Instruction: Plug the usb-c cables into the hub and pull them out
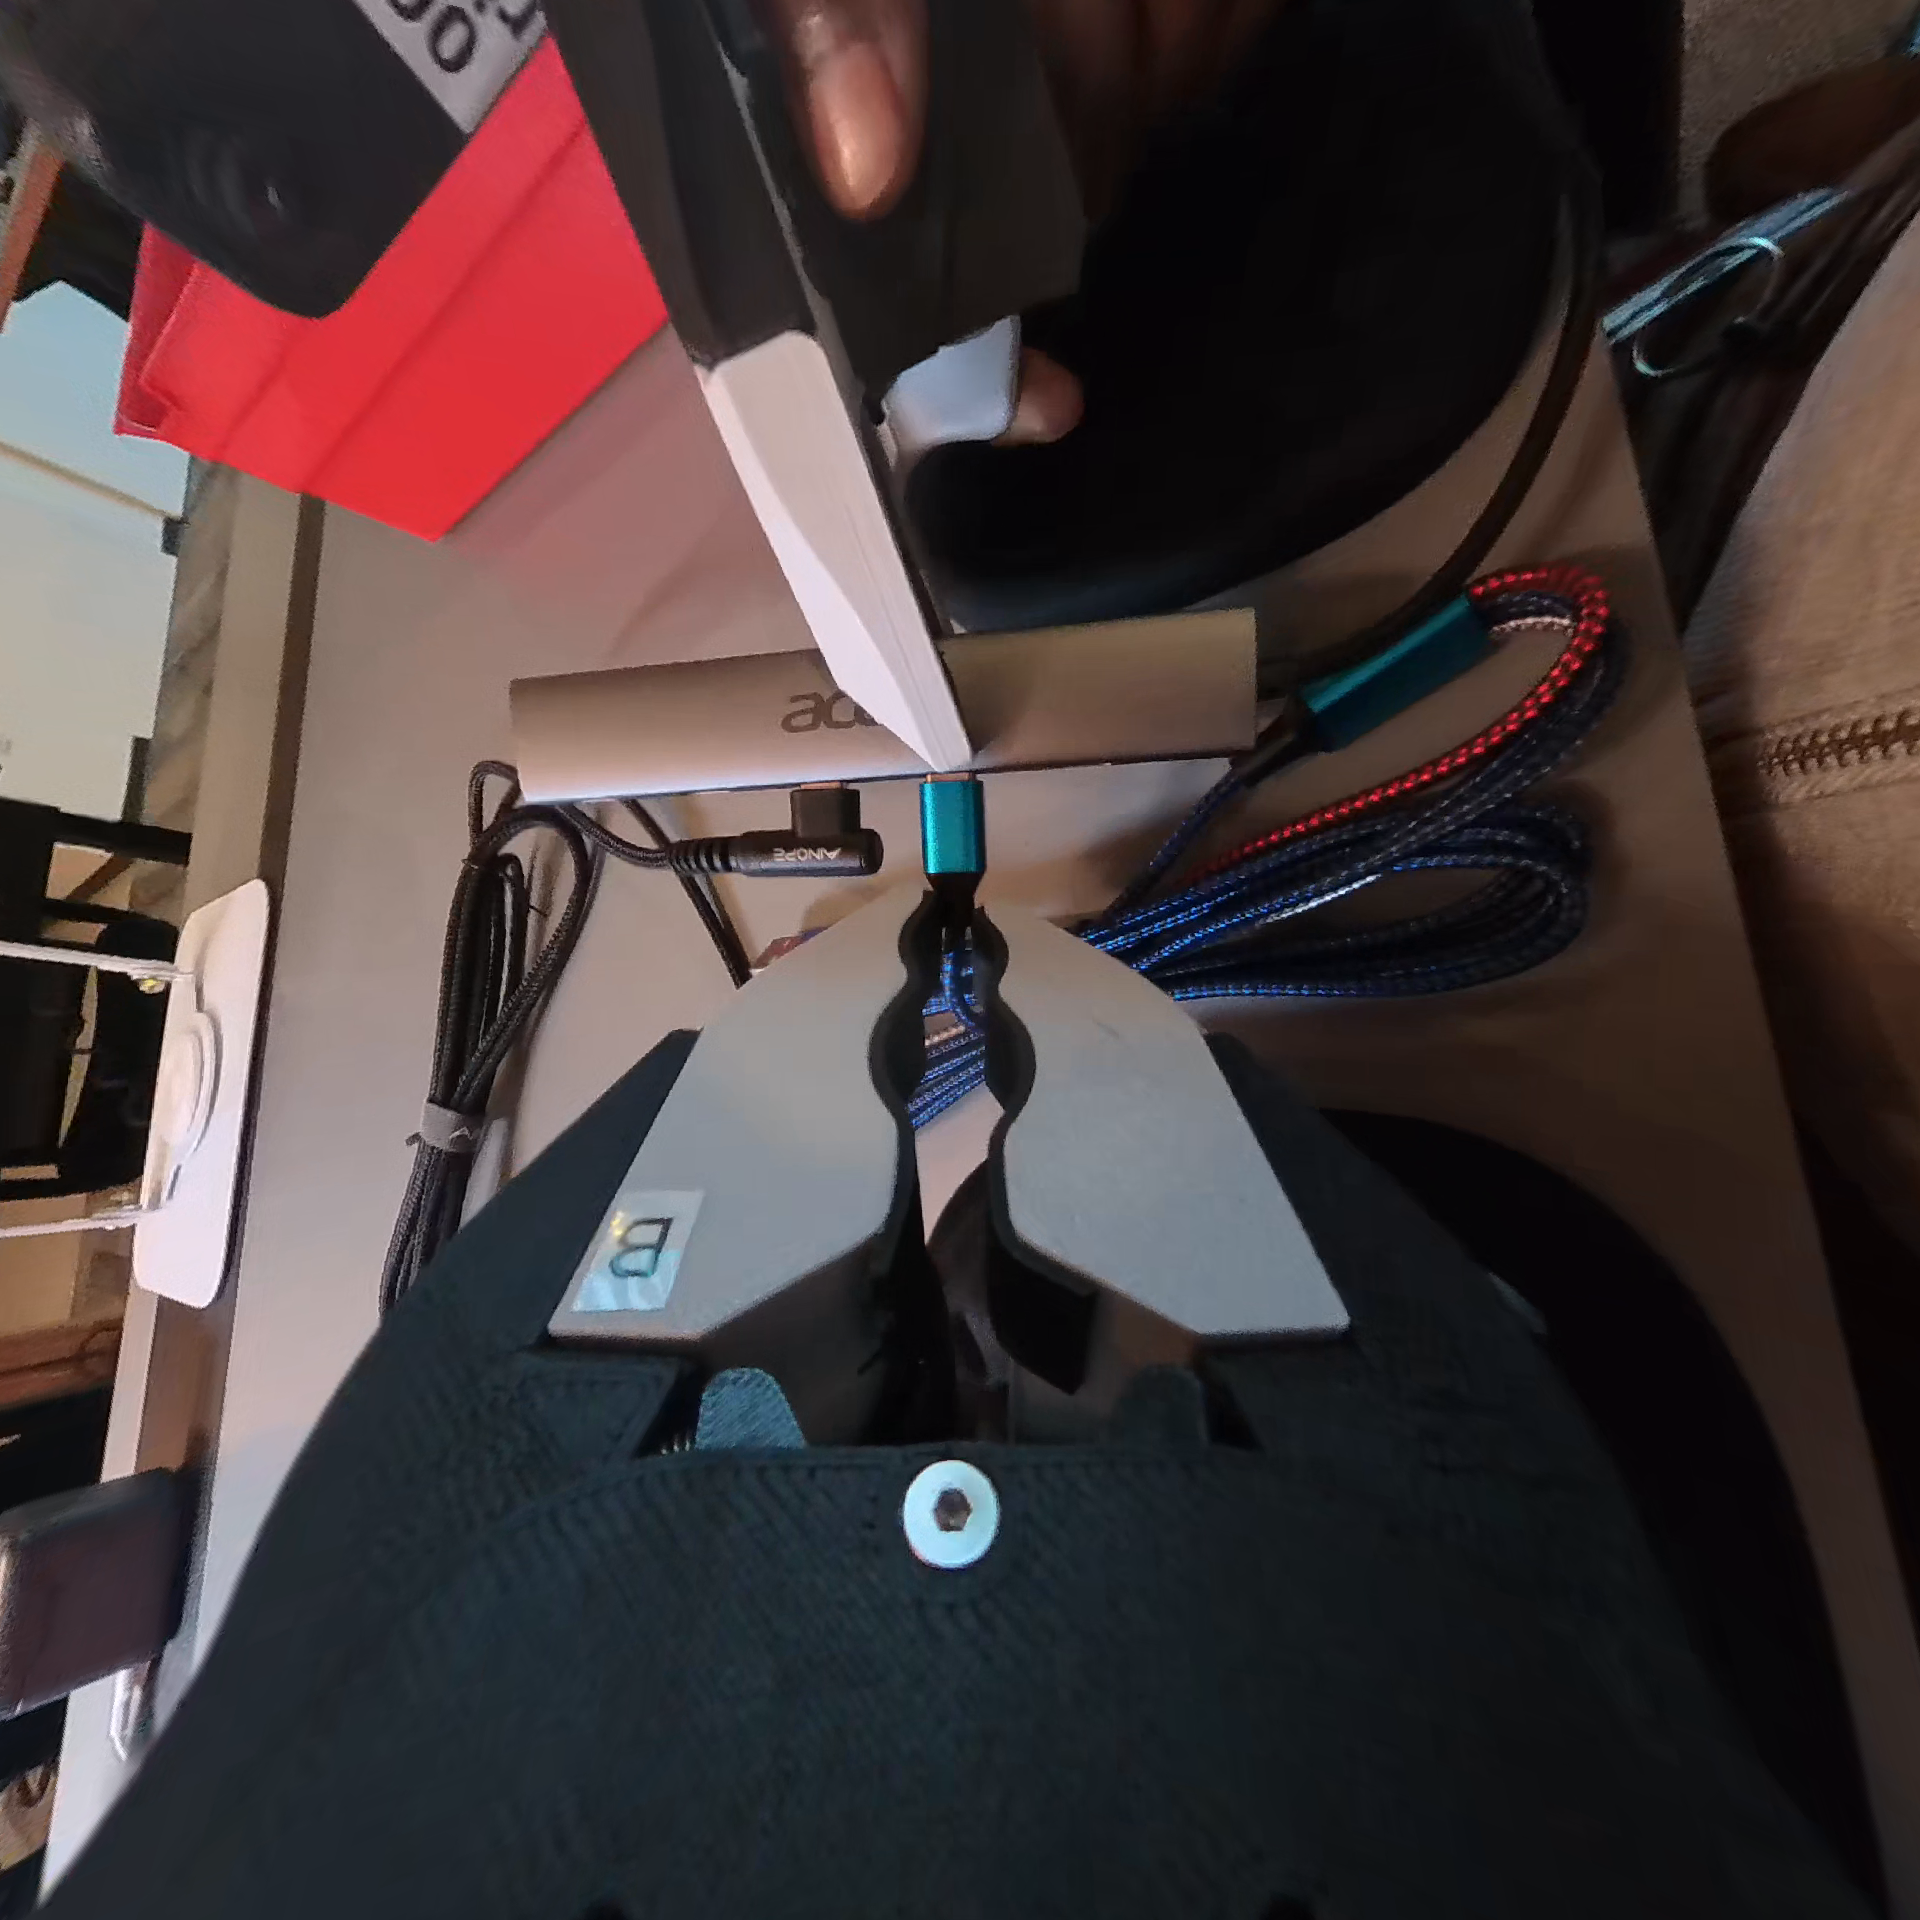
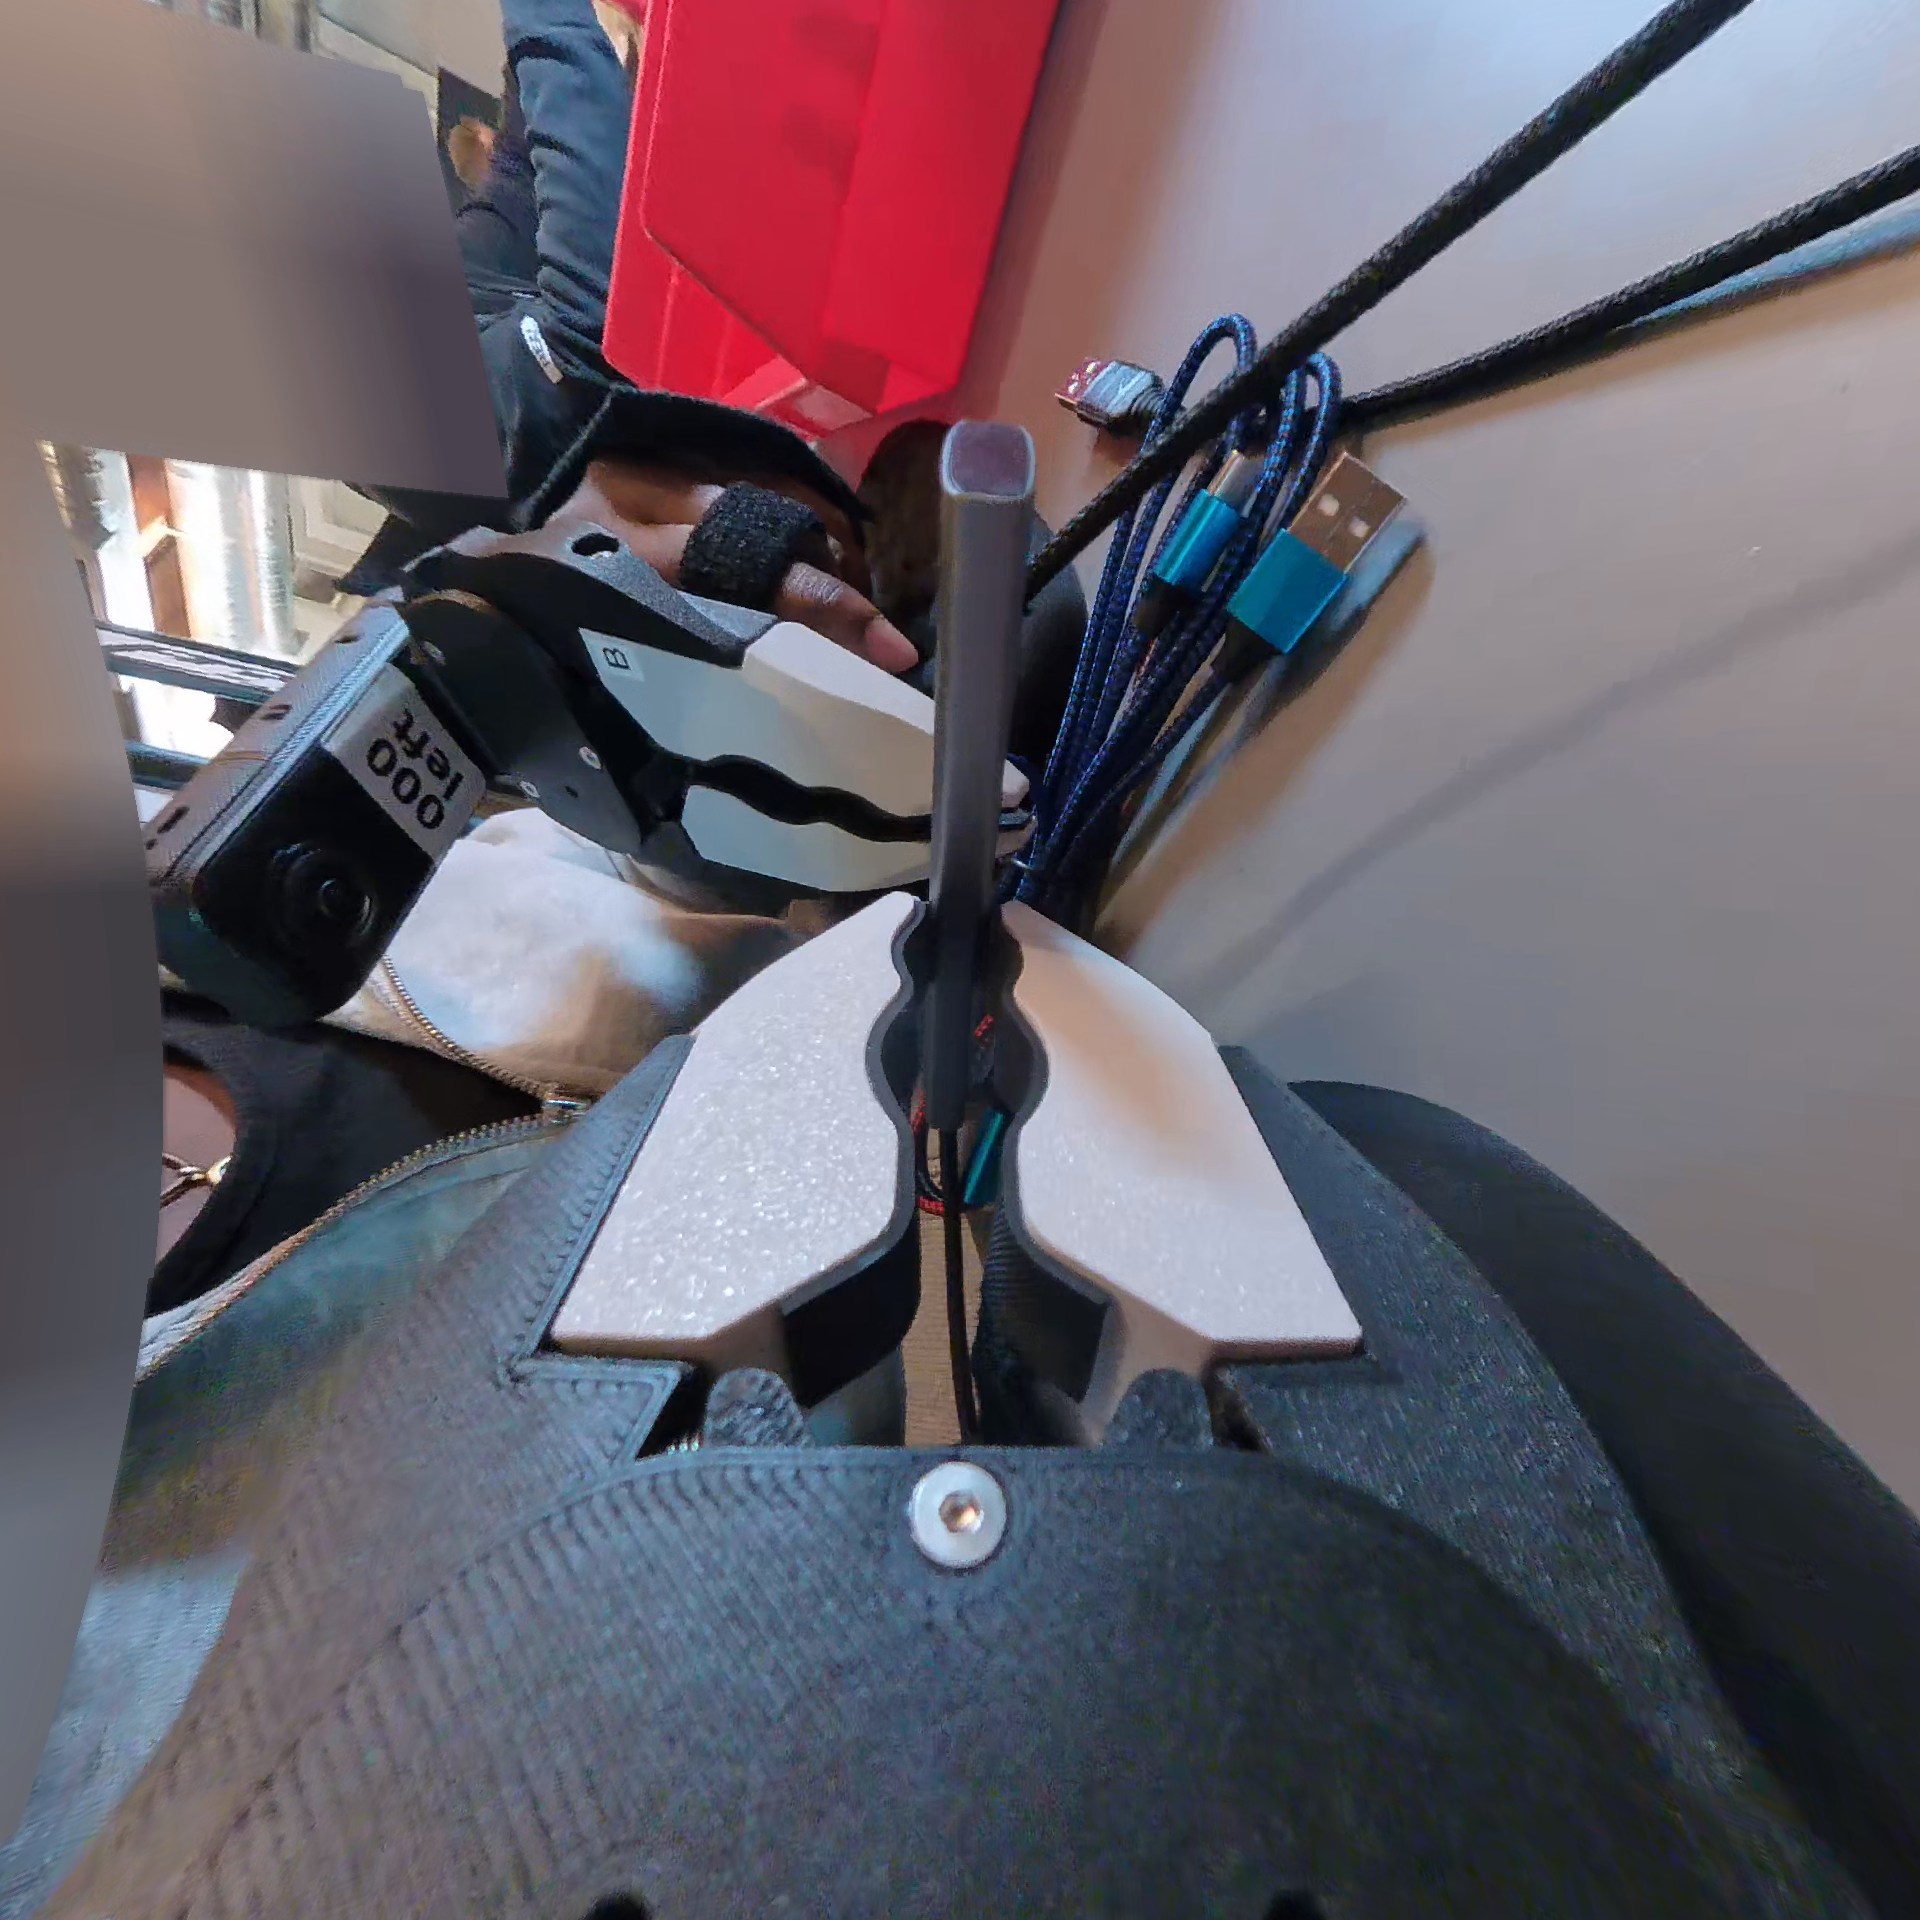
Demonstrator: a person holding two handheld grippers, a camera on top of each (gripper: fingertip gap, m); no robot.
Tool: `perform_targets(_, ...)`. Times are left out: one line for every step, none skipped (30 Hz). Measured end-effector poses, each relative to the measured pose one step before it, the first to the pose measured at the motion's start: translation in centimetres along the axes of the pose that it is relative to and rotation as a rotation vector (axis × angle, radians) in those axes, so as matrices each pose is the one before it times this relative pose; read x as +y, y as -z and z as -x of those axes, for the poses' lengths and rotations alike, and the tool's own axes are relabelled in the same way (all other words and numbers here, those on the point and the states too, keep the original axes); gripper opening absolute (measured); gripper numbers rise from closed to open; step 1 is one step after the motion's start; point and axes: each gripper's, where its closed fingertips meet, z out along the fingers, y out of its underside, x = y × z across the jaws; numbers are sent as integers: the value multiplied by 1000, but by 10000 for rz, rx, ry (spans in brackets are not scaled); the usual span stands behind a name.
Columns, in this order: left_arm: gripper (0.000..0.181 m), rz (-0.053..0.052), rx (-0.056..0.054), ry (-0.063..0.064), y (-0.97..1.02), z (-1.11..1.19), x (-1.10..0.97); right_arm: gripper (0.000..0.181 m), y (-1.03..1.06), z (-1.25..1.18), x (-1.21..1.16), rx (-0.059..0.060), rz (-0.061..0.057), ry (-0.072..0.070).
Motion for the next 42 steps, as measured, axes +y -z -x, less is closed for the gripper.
perform_targets(6,-94,-198,102,142,241,-106,9,151,192,-180,-54,-130,63)
perform_targets(6,-160,-362,137,186,493,-150,10,216,305,-356,-42,-191,160)
perform_targets(8,-290,-532,272,267,773,-297,10,282,397,-454,-25,-201,258)
perform_targets(16,-322,-636,422,342,1006,-328,10,310,307,-495,97,-192,322)
perform_targets(24,-342,-580,551,359,1014,-316,10,350,215,-531,156,-201,343)
perform_targets(34,-475,-653,742,420,1182,-438,10,366,199,-569,140,-204,325)
perform_targets(38,-685,-665,837,502,1253,-637,10,376,202,-551,112,-186,299)
perform_targets(40,-826,-536,899,557,1119,-771,10,387,154,-535,128,-176,308)
perform_targets(42,-868,-460,957,581,1042,-831,10,376,143,-529,137,-172,284)
perform_targets(45,-830,-344,918,594,894,-786,10,380,108,-516,156,-172,259)
perform_targets(49,-782,-152,750,562,578,-742,10,387,95,-517,176,-181,294)
perform_targets(52,-737,-141,564,552,465,-688,10,385,138,-529,139,-194,315)
perform_targets(53,-665,-231,372,507,472,-667,9,362,124,-548,139,-203,288)
perform_targets(53,-545,-192,177,415,331,-638,9,347,73,-578,148,-226,248)
perform_targets(53,-341,-32,-38,261,37,-476,9,341,42,-620,154,-266,230)
perform_targets(53,-119,35,-164,96,-91,-161,9,319,44,-620,140,-264,237)
perform_targets(53,64,-31,-165,-45,-24,141,9,305,-2,-626,142,-252,248)
perform_targets(53,130,-74,-106,-122,12,208,9,280,3,-680,139,-269,261)
perform_targets(53,87,-52,-146,-106,-46,113,10,243,42,-755,116,-262,276)
perform_targets(53,31,-51,-204,-56,-78,57,10,232,78,-824,99,-252,299)
perform_targets(53,28,31,-220,-38,-205,59,10,228,124,-1002,84,-313,315)
perform_targets(53,60,110,-210,-43,-315,103,10,232,191,-1181,32,-376,307)
perform_targets(53,65,86,-201,-63,-283,110,10,218,217,-1276,6,-397,297)
perform_targets(53,57,75,-182,-49,-247,94,10,186,124,-1352,45,-434,291)
perform_targets(53,59,86,-156,-59,-227,85,9,164,12,-1393,104,-474,303)
perform_targets(53,73,94,-126,-62,-230,111,9,146,-87,-1350,120,-479,266)
perform_targets(52,104,130,-96,-88,-261,162,10,115,-152,-1249,93,-474,151)
perform_targets(51,117,123,-81,-100,-223,182,9,100,-136,-1183,37,-473,15)
perform_targets(51,105,50,-70,-99,-118,153,9,68,-22,-1123,-63,-426,-44)
perform_targets(51,70,31,-59,-68,-76,98,9,33,108,-1022,-127,-319,-26)
perform_targets(51,34,37,-45,-41,-77,52,9,21,208,-981,-153,-234,-4)
perform_targets(51,8,10,-25,-17,-14,9,9,31,307,-1006,-175,-196,-29)
perform_targets(51,-8,6,-15,-5,-14,-6,9,61,359,-1088,-115,-215,39)
perform_targets(51,-2,-8,-17,-3,10,-7,9,90,453,-1137,-73,-219,218)
perform_targets(51,16,11,-39,-26,-36,24,9,117,524,-1177,-36,-198,379)
perform_targets(51,25,23,-65,-24,-73,24,10,142,438,-1285,35,-204,405)
perform_targets(51,35,31,-82,-45,-100,44,10,180,356,-1425,50,-227,355)
perform_targets(51,44,49,-89,-45,-128,63,10,212,295,-1538,20,-238,294)
perform_targets(51,44,64,-99,-41,-160,52,10,241,234,-1578,-17,-227,244)
perform_targets(51,48,89,-109,-50,-203,74,10,232,151,-1497,-40,-180,195)
perform_targets(50,56,115,-124,-50,-235,68,10,231,27,-1347,-13,-108,142)
perform_targets(49,57,104,-147,-61,-257,69,10,249,-124,-1168,37,-49,124)
